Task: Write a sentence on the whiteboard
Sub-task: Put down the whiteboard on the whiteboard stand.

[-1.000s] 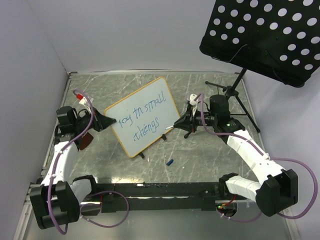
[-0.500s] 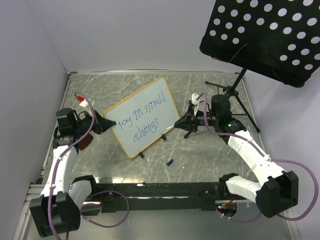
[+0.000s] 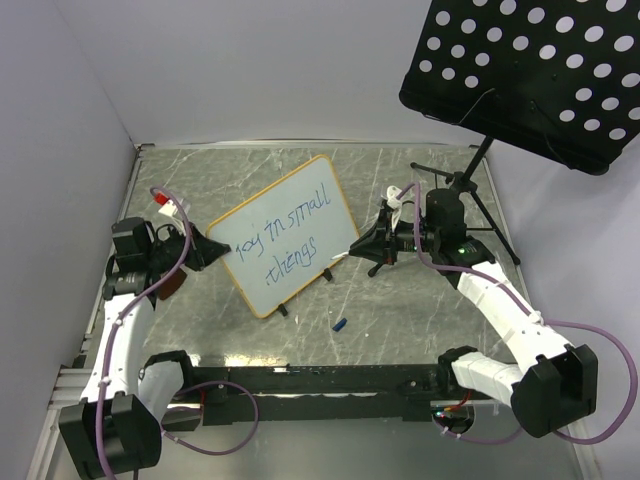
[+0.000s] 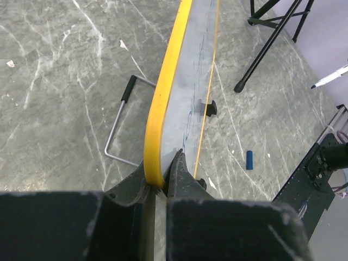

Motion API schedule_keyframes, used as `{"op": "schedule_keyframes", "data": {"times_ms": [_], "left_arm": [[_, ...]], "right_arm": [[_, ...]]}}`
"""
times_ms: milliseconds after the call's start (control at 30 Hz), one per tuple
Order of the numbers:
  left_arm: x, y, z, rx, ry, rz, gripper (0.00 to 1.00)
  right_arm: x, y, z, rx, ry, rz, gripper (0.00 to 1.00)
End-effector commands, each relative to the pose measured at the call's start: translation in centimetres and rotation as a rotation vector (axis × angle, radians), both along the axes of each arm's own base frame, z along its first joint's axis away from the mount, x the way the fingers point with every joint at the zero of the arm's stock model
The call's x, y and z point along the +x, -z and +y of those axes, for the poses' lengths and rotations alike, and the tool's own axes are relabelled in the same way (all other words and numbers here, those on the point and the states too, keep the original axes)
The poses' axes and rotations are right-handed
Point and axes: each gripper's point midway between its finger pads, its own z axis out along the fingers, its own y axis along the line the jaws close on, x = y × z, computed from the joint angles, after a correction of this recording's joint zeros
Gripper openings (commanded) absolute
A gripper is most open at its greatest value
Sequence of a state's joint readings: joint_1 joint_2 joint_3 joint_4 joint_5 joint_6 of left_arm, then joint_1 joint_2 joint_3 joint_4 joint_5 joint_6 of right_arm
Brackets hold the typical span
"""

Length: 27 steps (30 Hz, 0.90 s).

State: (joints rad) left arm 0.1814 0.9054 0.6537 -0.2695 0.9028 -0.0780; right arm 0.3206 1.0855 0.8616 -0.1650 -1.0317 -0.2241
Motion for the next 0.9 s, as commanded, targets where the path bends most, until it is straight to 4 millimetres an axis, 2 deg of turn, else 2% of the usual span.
{"op": "schedule_keyframes", "data": {"times_ms": [0, 133, 267, 400, 433, 567, 633, 867], "left_arm": [[0.3, 7.9, 9.7, 0.623, -0.197, 0.064, 0.01], [0.1, 7.6, 10.3, 0.66, -0.199, 0.09, 0.01], [0.1, 5.9, 10.6, 0.685, -0.193, 0.064, 0.01], [-0.5, 6.5, 10.4, 0.688, -0.174, 0.083, 0.03], [-0.5, 6.9, 10.3, 0.683, -0.173, 0.082, 0.04], [-0.5, 7.0, 10.2, 0.676, -0.181, 0.066, 0.25], [-0.4, 6.8, 10.3, 0.68, -0.187, 0.059, 0.31], [-0.4, 6.8, 10.1, 0.674, -0.192, 0.037, 0.35]], "right_arm": [[-0.4, -1.5, 0.0, 0.041, -0.024, -0.056, 0.0], [-0.5, -1.5, 0.0, 0.044, -0.031, -0.049, 0.0], [-0.5, -1.7, -0.2, 0.052, -0.027, -0.054, 0.0], [-0.5, -1.6, -0.2, 0.055, -0.032, -0.044, 0.0], [-0.4, -1.5, -0.2, 0.054, -0.032, -0.041, 0.0], [-0.4, -1.5, -0.2, 0.054, -0.032, -0.045, 0.0], [-0.4, -1.5, -0.2, 0.054, -0.03, -0.042, 0.0], [-0.4, -1.5, -0.2, 0.055, -0.032, -0.042, 0.0]]}}
